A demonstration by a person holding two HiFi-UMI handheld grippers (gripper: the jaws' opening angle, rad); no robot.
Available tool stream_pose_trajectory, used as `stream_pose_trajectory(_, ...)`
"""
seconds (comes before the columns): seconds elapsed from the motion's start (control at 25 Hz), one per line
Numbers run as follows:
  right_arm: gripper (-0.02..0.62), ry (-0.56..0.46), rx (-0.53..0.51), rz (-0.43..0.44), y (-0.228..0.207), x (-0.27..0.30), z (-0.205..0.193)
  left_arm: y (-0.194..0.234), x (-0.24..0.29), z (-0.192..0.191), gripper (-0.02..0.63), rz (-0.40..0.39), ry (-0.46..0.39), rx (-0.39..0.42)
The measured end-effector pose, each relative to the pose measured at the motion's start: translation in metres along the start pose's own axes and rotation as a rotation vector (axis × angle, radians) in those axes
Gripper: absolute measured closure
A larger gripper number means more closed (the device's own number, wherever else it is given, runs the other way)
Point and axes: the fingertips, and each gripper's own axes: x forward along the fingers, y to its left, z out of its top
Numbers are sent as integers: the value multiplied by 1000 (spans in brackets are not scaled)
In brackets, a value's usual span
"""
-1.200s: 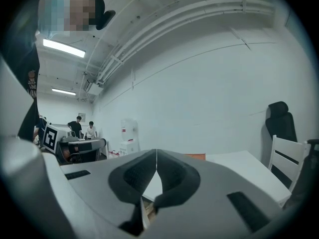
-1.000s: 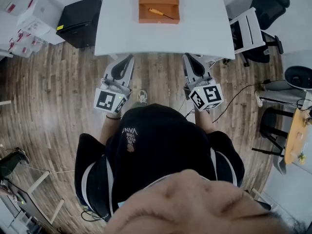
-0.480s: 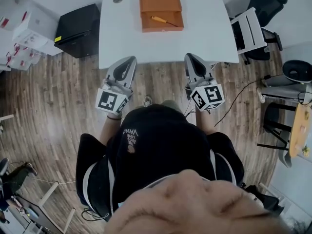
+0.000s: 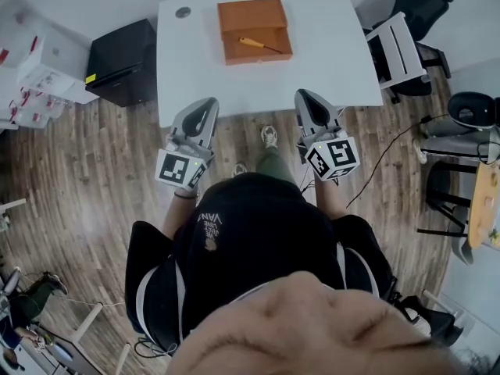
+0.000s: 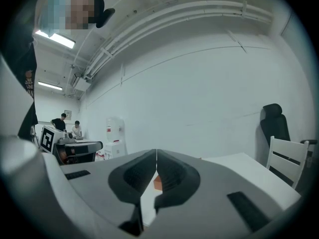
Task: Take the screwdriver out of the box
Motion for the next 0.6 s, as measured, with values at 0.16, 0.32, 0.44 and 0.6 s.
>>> stream_pose_trajectory(0.16,583,4,-2,23,-10,15,0,9,11,-1,591,28,0,4)
stream_pose_trajectory(0.32,583,10,-13,42,-25,31,2,18,26,-3,591,56,2,2)
stream_pose_trajectory(0.44,583,14,-23,66,-35,46,7,25,38,-3,591,78,4,0)
stream_pose_trajectory(0.6,583,12,-28,95,-47,67,14,35,55,-4,591,98,3,-5)
